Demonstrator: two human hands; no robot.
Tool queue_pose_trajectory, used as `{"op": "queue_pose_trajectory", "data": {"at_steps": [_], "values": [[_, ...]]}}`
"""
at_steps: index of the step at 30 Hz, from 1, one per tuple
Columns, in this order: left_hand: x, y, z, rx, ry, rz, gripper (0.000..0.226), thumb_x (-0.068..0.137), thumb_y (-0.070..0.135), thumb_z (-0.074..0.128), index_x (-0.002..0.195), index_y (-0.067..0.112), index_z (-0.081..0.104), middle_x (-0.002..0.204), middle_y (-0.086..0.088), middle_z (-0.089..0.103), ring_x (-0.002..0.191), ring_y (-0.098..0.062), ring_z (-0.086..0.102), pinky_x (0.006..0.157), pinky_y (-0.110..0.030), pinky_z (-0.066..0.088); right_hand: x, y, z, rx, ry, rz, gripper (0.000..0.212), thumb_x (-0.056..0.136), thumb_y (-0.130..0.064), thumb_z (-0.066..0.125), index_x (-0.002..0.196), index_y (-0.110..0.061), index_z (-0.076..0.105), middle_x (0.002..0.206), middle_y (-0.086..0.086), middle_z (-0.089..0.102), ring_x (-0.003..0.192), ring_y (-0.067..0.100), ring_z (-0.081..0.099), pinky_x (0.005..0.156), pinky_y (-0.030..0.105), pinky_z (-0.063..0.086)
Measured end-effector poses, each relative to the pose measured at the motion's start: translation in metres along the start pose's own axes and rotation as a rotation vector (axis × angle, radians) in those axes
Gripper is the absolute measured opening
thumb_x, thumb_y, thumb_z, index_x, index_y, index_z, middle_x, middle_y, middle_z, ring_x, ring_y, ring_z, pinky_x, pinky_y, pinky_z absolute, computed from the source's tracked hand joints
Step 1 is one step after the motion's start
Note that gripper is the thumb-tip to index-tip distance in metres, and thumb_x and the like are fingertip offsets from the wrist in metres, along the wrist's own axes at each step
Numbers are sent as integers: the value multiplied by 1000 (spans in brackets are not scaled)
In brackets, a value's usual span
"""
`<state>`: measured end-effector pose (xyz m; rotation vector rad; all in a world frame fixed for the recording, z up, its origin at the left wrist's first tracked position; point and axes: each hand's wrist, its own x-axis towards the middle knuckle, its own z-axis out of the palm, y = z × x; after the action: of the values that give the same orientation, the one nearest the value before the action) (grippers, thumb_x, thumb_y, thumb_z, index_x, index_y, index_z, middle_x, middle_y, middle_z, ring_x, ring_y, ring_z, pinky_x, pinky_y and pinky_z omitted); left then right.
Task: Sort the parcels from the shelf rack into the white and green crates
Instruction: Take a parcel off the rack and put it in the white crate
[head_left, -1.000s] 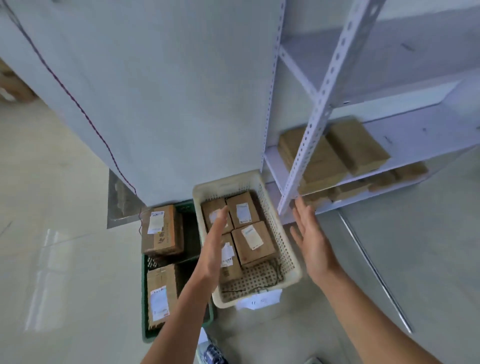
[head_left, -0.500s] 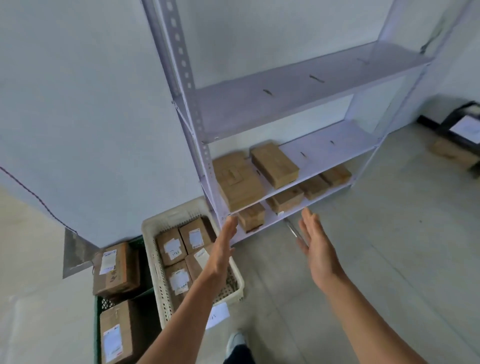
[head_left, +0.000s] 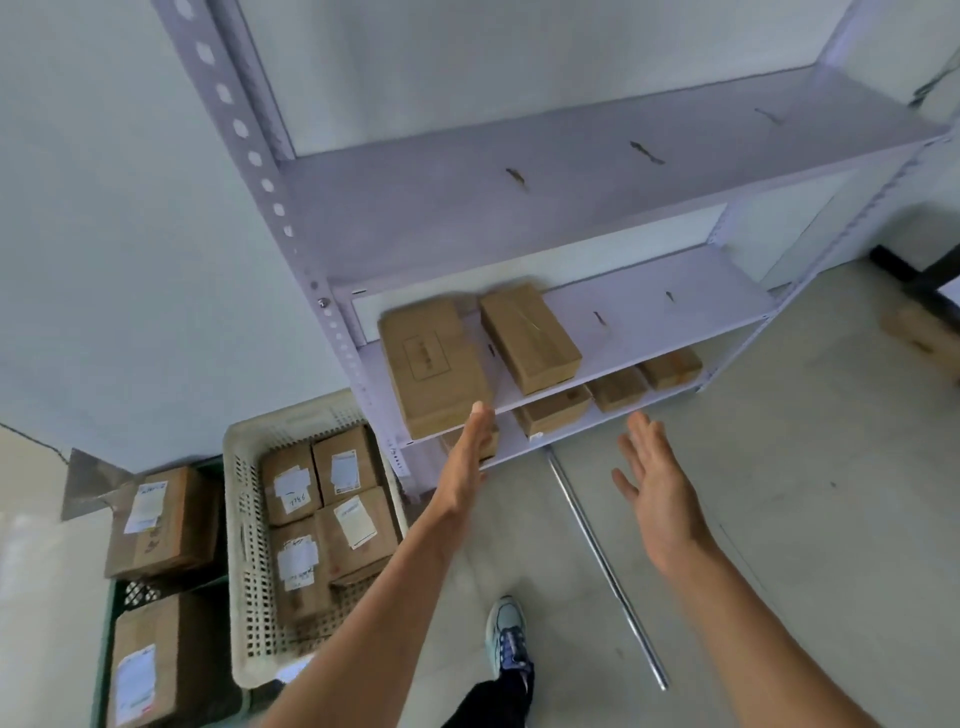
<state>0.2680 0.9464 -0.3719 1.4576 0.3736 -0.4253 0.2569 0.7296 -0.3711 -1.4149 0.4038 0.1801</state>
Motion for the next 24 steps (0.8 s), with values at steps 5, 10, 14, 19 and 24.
{"op": "queue_pose_trajectory", "data": {"at_steps": [5, 10, 14, 19, 24], "values": [[63, 11, 32, -42, 40, -48, 73, 109, 65, 25, 169, 25, 33, 174, 7, 35, 160, -18, 33, 129, -54, 22, 73, -23, -25, -37, -25, 35, 88, 89, -68, 36, 167, -29, 23, 173, -13, 26, 157, 7, 28, 129, 43, 26], [113, 16, 53, -41, 89, -99, 72, 109, 63, 25, 168, 22, 35, 174, 3, 36, 158, -20, 36, 128, -55, 24, 134, -33, -46, -56, -51, 69, 90, 87, -69, 38, 167, -30, 24, 172, -13, 28, 157, 7, 29, 127, 41, 27], [147, 14, 67, -58, 148, -136, 72, 110, 62, 27, 168, 21, 35, 174, 2, 36, 157, -20, 36, 129, -54, 24, 186, -31, -65, -106, -86, 119, 92, 86, -72, 39, 166, -31, 25, 172, -12, 29, 155, 8, 32, 128, 44, 26], [194, 14, 84, -71, 253, -179, 74, 108, 64, 29, 169, 21, 33, 175, -1, 34, 159, -22, 34, 131, -56, 21, 261, -20, -90, -156, -130, 201, 66, 108, -58, 31, 167, -28, 26, 173, -11, 28, 157, 10, 30, 129, 45, 24], [243, 3, 100, -90, 329, -229, 77, 107, 68, 31, 170, 24, 30, 176, -5, 31, 160, -23, 32, 131, -57, 20, 330, -10, -102, -273, -246, 252, 67, 110, -58, 27, 167, -25, 23, 174, -9, 24, 158, 12, 28, 125, 42, 23]]}}
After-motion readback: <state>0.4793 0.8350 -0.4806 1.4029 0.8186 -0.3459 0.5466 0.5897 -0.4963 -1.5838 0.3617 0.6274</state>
